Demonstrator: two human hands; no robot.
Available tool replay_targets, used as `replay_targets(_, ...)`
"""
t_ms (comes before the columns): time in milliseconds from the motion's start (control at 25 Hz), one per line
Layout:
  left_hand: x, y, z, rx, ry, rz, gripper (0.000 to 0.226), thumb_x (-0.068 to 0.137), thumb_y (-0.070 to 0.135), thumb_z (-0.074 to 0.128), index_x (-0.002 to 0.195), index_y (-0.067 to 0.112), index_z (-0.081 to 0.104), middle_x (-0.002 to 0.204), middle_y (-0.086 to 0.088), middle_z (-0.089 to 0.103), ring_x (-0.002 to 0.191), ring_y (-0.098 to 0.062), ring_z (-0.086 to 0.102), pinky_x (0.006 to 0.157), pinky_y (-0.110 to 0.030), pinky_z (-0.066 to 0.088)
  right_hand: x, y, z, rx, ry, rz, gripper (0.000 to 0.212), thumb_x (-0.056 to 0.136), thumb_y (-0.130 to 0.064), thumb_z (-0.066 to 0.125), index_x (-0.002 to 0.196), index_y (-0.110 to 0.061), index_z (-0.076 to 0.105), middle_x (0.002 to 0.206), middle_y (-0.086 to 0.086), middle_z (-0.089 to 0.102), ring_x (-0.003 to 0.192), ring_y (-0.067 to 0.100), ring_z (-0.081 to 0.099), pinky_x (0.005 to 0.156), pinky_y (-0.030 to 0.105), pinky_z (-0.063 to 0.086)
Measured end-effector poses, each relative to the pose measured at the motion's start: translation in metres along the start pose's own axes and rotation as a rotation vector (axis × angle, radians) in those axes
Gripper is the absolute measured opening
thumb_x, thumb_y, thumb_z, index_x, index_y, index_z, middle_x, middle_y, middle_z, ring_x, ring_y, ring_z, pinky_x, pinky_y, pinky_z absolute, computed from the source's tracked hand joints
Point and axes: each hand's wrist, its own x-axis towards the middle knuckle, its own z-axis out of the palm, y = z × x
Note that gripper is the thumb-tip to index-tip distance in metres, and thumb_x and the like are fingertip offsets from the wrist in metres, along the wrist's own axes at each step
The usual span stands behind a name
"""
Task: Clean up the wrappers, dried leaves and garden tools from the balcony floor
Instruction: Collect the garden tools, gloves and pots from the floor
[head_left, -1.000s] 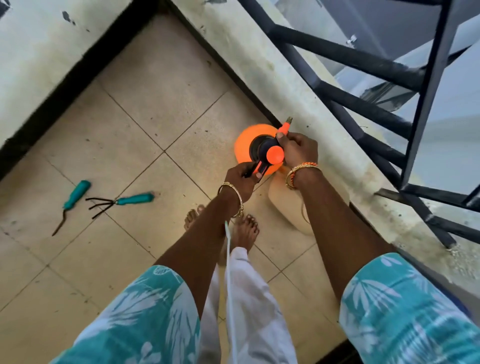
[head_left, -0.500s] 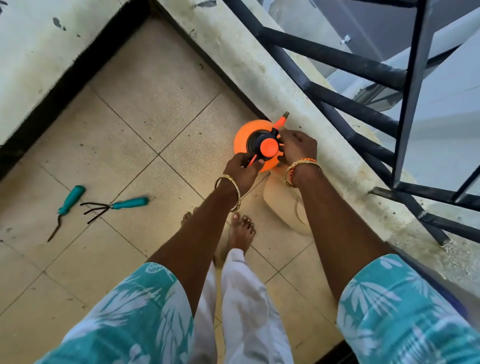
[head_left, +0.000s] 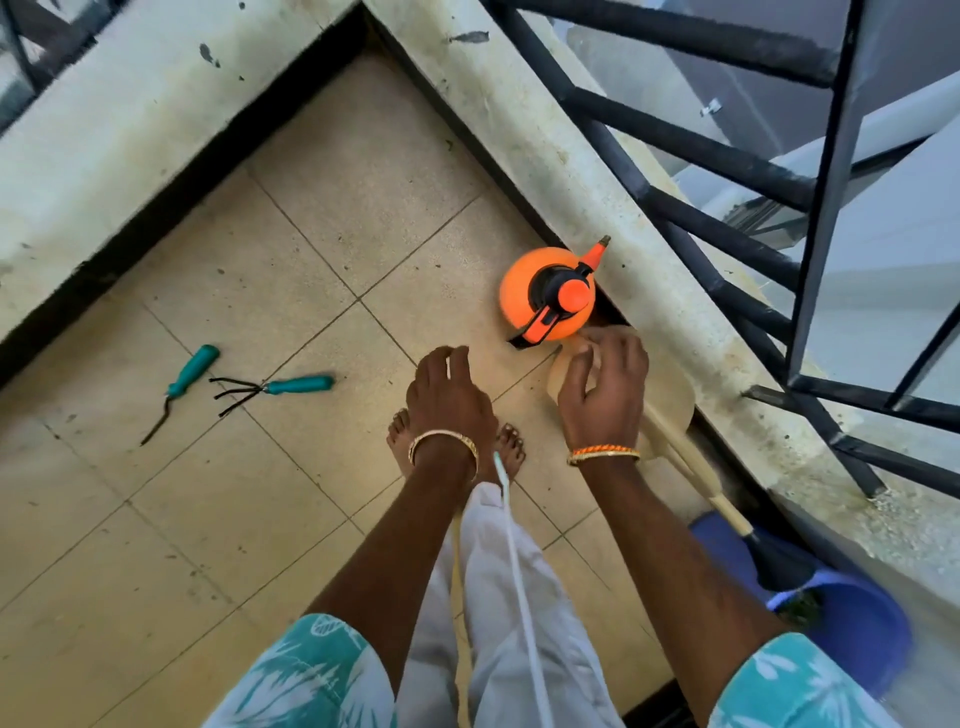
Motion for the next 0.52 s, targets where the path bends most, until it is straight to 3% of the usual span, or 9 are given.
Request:
replay_targets(120, -0.038, -0.024, -0.013, 0.063, 0.122, 0.08, 0.051, 0.076, 0.014, 0.048, 0.125, 0.0, 0.056, 0.13, -0.021, 0.055, 0.121, -0.04, 0.052, 0.097, -0.048, 0.045, -0.024, -0.032, -0.008, -0.094, -0.088, -0.191, 0.033, 0.08, -0.011, 0.046, 0.108, 0.0, 0.06, 0.112, 0.021, 0.055, 0.107, 0.03, 0.047, 0.093, 0.039, 0.038)
replay_targets(240, -0.079, -0.052, -0.027, 0.171, 0.157, 0.03, 0.058, 0.077, 0.023, 0.039, 0.128, 0.001, 0.055, 0.136, -0.02, 0.052, 0.126, -0.037, 0.05, 0.098, -0.051, 0.043, -0.055, -0.063, -0.007, -0.234, -0.235, -0.338, 0.045, 0.082, -0.019, 0.045, 0.125, -0.004, 0.05, 0.131, 0.02, 0.049, 0.123, 0.032, 0.04, 0.1, 0.044, 0.034)
replay_targets(400, -0.143, -0.089, -0.054, 0.263, 0.101, -0.106, 0.076, 0.072, 0.021, 0.066, 0.141, 0.002, 0.041, 0.15, -0.017, 0.036, 0.138, -0.032, 0.036, 0.11, -0.049, 0.026, -0.107, -0.11, -0.022, -0.344, -0.358, -0.44, 0.053, 0.086, -0.026, 0.042, 0.133, -0.002, 0.043, 0.144, 0.017, 0.039, 0.135, 0.028, 0.028, 0.105, 0.045, 0.028)
replay_targets(520, -0.19, -0.109, -0.084, 0.268, 0.109, -0.218, 0.08, 0.08, 0.022, 0.061, 0.148, 0.004, 0.024, 0.157, -0.015, 0.018, 0.145, -0.03, 0.02, 0.114, -0.045, 0.008, -0.144, -0.156, -0.039, -0.349, -0.447, -0.514, 0.055, 0.089, -0.026, 0.043, 0.138, -0.002, 0.037, 0.149, 0.016, 0.032, 0.14, 0.026, 0.02, 0.109, 0.046, 0.024)
